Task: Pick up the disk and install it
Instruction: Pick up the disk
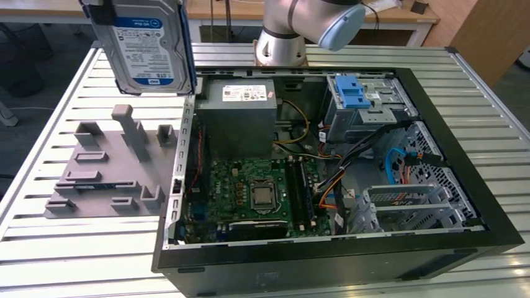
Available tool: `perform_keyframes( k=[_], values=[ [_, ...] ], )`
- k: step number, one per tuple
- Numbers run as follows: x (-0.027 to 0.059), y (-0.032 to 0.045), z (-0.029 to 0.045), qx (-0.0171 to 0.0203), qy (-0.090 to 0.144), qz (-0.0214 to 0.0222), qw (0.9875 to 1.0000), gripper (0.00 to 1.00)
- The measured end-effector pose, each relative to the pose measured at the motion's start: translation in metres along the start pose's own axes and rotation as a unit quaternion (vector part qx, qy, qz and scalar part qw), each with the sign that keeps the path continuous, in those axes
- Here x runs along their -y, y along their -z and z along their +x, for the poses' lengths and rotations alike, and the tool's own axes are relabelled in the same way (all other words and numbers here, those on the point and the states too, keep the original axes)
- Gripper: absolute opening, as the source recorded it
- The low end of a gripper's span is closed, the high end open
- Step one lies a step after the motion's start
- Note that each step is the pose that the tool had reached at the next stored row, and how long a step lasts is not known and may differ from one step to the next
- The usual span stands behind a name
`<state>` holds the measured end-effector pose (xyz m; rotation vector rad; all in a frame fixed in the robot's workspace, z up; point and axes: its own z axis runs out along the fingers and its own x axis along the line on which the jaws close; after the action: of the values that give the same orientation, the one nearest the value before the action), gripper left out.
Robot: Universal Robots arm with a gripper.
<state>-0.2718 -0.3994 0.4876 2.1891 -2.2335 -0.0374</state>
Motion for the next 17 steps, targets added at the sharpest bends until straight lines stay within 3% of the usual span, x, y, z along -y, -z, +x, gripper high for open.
perform_keyframes(
  k=[17],
  values=[
    [0.0283, 0.0008, 0.0137, 0.0000, 0.000, -0.0002, 1.0000, 0.36]
  ],
)
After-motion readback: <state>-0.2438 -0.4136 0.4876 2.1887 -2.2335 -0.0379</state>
